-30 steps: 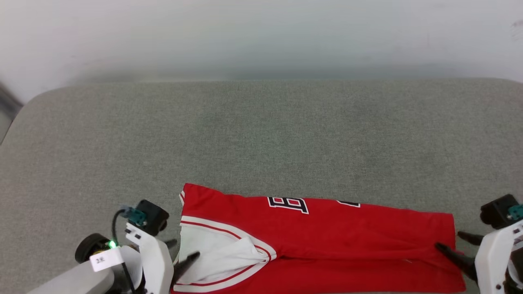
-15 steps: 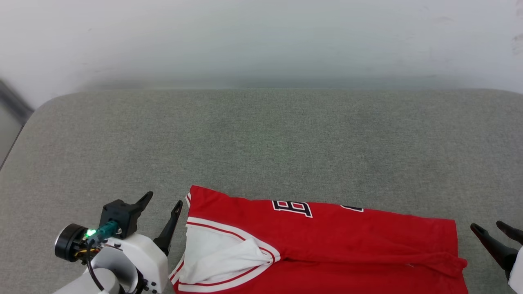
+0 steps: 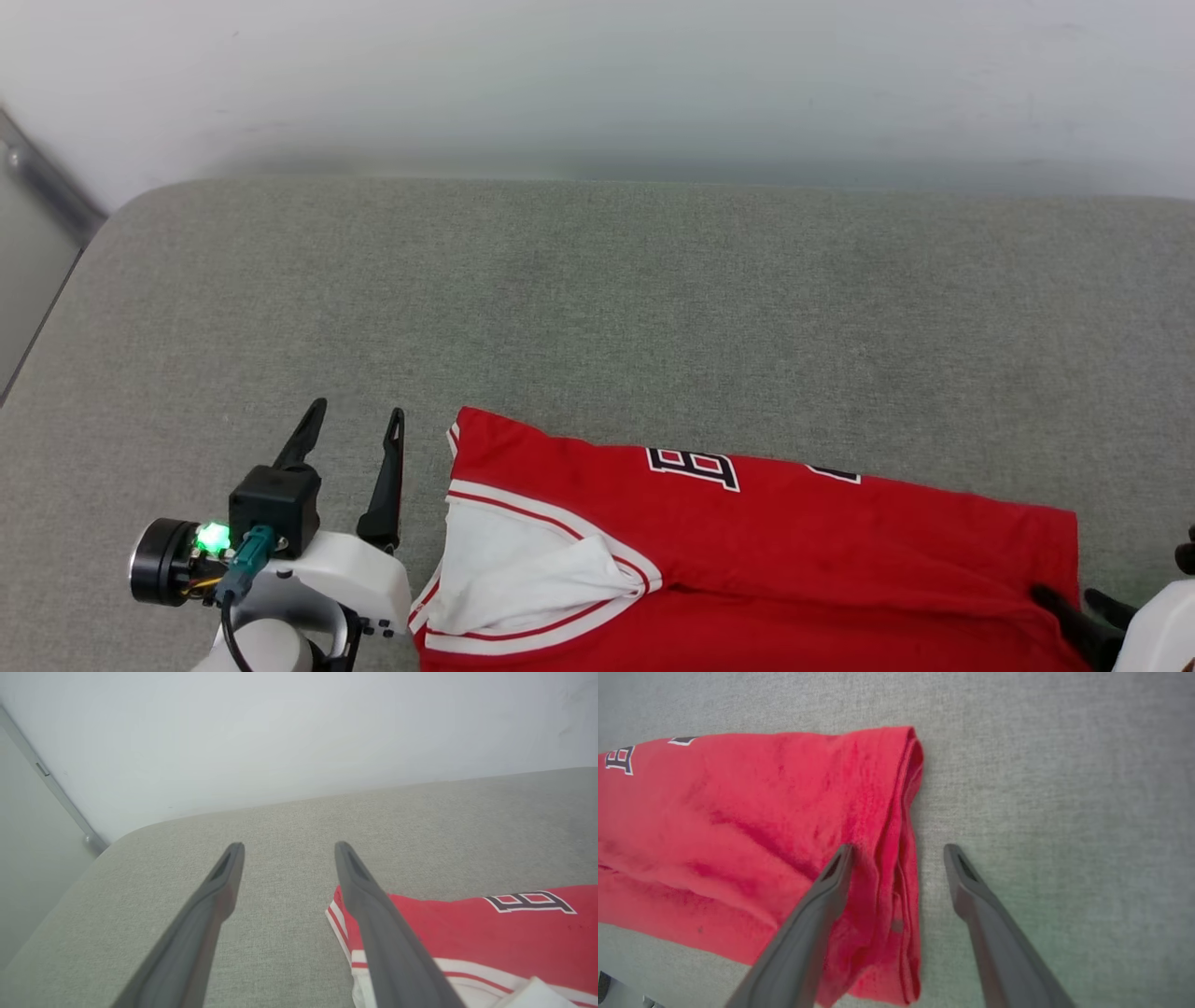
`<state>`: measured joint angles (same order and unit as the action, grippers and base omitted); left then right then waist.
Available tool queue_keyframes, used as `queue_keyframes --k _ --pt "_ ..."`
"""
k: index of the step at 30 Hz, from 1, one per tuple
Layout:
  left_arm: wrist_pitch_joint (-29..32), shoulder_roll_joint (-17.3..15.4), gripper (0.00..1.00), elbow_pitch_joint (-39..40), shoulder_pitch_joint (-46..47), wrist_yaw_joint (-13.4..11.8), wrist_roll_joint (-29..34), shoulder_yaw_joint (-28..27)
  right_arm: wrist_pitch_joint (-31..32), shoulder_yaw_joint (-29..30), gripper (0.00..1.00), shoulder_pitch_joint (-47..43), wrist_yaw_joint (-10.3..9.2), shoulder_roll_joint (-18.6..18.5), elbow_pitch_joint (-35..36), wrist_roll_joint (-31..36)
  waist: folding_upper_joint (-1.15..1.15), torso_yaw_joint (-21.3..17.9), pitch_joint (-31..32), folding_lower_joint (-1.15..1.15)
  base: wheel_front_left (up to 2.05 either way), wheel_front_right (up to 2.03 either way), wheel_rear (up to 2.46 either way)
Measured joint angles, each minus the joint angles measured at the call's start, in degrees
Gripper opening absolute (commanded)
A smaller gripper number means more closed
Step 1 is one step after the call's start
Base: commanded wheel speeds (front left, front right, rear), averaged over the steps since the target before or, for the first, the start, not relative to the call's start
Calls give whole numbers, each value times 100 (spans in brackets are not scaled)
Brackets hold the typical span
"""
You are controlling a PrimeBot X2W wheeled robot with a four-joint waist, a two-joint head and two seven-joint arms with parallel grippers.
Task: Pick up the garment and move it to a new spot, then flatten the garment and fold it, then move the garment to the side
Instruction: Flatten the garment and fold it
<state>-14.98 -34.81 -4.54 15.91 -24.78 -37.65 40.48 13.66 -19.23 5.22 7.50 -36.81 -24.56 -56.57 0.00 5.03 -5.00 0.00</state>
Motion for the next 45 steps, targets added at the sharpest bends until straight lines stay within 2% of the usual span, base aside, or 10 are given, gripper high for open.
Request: queue_keyframes --k 3,4,11,12,13,14,25,36,41,45 --pt "-1 235 100 70 -246 -1 385 -392 154 -89 100 3 -1 51 -38 -92 0 40 -37 0 0 0 0" --pt "-1 487 100 148 -518 34 727 -786 331 -216 100 4 -2 94 2 -235 0 68 -68 0 0 0 0" --pt "-2 1100 100 245 -1028 220 1567 -1522 447 -434 100 42 -12 136 66 -409 0 120 -113 0 0 0 0" --pt "-2 1198 100 249 -1092 250 1669 -1645 447 -449 62 48 -12 136 68 -411 0 128 -115 0 0 0 0" --pt "-2 1291 100 257 -1152 265 1764 -1755 444 -468 16 52 -13 134 69 -421 0 138 -114 0 0 0 0" --pt "-2 1374 100 266 -1210 314 1864 -1855 439 -483 0 56 -14 130 68 -442 0 148 -109 0 0 0 0" --pt "-8 2090 100 361 -1717 875 2672 -2636 275 -524 0 66 3 9 71 -630 0 164 73 0 0 0 0" --pt "-8 2468 100 382 -1965 1380 3112 -3002 366 -73 0 -117 1 -978 -227 -711 0 65 317 0 0 0 0" --pt "-8 2580 100 360 -2033 1523 3241 -3111 805 -124 0 -187 1 -1255 230 -709 0 1 379 0 0 0 0" --pt "-8 2650 100 347 -2050 1623 3298 -3183 1061 -168 0 -198 0 -1234 1007 -800 0 -11 413 0 0 0 0"
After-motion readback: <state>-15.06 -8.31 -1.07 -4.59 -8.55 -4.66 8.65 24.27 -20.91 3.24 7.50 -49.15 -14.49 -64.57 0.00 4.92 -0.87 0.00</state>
